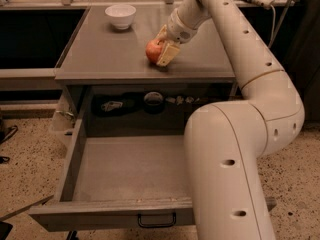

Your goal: Place apple into top drawer

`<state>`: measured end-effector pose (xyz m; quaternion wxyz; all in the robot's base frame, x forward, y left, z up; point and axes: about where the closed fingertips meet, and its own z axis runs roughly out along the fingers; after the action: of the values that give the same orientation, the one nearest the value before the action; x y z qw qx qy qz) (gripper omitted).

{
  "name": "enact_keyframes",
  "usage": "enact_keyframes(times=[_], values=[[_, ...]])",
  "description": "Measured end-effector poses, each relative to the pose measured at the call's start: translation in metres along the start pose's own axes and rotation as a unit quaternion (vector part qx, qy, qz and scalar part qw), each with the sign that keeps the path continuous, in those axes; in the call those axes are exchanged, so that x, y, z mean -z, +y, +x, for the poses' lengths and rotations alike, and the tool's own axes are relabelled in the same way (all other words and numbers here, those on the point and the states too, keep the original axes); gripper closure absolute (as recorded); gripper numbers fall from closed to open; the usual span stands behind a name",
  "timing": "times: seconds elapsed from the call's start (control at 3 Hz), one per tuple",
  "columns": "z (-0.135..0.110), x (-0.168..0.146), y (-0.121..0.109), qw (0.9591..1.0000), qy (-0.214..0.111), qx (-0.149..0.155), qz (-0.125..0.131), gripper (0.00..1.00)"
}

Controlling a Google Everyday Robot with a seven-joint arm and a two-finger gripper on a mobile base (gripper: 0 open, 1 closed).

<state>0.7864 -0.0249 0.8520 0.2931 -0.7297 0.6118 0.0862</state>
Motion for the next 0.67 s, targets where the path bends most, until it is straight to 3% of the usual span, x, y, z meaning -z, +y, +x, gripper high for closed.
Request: enact_keyframes(times=[0.33,0.67], values=[[-0.01,0.034,-0.006,0.9986,-0.009,-0.014,0.05,1.0],[-0.035,0.117,-0.001,0.9885,-0.039,-0.036,0.142,1.0]])
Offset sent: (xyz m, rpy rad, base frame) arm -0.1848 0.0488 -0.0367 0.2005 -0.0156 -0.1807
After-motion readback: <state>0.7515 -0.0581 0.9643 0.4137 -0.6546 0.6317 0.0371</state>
